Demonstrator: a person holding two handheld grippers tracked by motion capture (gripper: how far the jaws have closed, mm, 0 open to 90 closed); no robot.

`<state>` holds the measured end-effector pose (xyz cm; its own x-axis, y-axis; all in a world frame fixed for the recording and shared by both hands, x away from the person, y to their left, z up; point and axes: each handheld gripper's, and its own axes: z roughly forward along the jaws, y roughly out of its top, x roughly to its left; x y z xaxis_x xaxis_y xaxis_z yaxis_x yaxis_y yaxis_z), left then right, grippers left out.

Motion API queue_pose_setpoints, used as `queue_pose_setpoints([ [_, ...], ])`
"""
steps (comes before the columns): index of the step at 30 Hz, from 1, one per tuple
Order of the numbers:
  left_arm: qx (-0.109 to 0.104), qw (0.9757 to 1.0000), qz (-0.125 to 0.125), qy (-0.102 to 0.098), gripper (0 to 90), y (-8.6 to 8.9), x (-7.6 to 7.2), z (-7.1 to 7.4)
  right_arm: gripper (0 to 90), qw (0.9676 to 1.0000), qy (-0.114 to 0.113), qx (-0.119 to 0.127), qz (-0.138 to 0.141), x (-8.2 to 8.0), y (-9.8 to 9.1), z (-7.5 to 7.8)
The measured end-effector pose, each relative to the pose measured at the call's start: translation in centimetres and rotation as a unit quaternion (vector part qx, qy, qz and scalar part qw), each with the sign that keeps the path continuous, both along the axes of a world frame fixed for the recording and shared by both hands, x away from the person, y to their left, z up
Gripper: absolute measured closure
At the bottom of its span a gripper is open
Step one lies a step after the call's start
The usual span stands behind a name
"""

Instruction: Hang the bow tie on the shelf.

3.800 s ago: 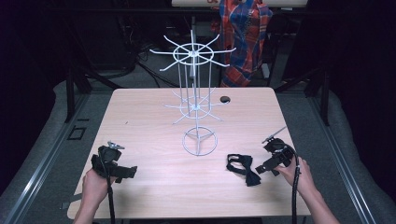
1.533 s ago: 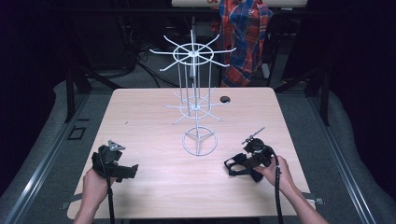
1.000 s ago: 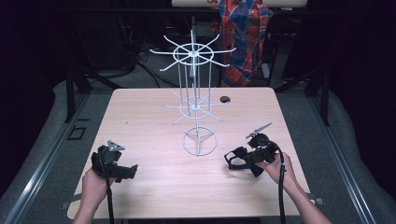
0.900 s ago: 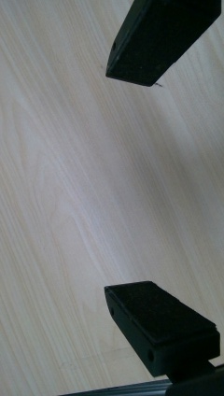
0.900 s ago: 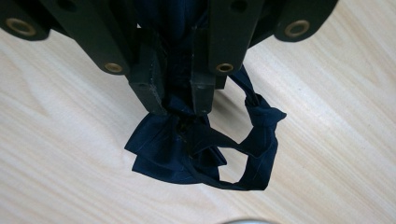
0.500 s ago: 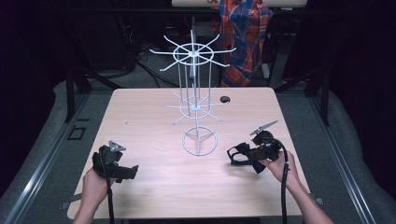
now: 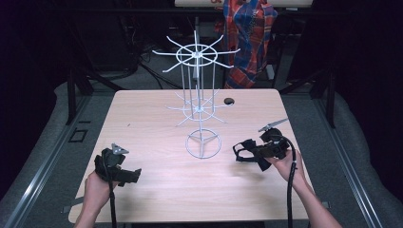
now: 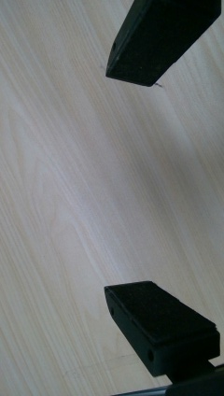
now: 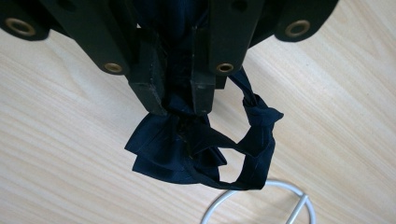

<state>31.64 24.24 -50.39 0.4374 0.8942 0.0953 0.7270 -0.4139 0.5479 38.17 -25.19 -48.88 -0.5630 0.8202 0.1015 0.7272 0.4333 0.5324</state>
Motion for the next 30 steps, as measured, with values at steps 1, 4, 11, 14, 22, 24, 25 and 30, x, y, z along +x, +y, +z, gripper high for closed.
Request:
queue_pose_setpoints([
  [1, 0.0, 1.0, -0.002, 0.0, 0.1, 0.0, 0.0, 0.0, 76.9, 1.0, 0.0, 0.0, 0.0, 0.0, 0.0, 0.0],
  [4, 0.0, 1.0, -0.001, 0.001, 0.1, 0.0, 0.0, 0.0, 76.9, 1.0, -0.001, 0.004, -0.002, 0.5, 0.0, 0.1],
  [11, 0.002, 1.0, -0.001, 0.003, 0.1, 0.1, 0.0, 0.0, 76.9, 0.9999, -0.012, 0.01, 0.0, 1.3, 0.6, 0.7],
  [14, 0.003, 1.0, -0.002, 0.004, 0.2, 0.1, 0.0, -0.1, 76.9, 0.9997, -0.018, 0.016, -0.002, 1.6, 0.7, 1.1],
  [22, 0.003, 1.0, -0.001, 0.004, 0.2, 0.0, -0.1, -0.1, 76.8, 0.9992, -0.028, 0.027, -0.008, 2.1, 0.3, 1.8],
  [24, 0.004, 1.0, -0.002, 0.005, 0.2, 0.0, -0.1, -0.1, 76.9, 0.9991, -0.03, 0.028, -0.01, 2.0, 0.1, 2.2],
  [25, 0.004, 1.0, -0.003, 0.006, 0.2, 0.0, -0.1, -0.1, 76.9, 0.9989, -0.032, 0.032, -0.013, 2.0, 0.1, 2.3],
  [30, 0.003, 1.0, -0.006, 0.006, 0.2, -0.1, -0.1, -0.1, 76.9, 0.9984, -0.041, 0.036, -0.017, 2.3, -0.1, 2.8],
])
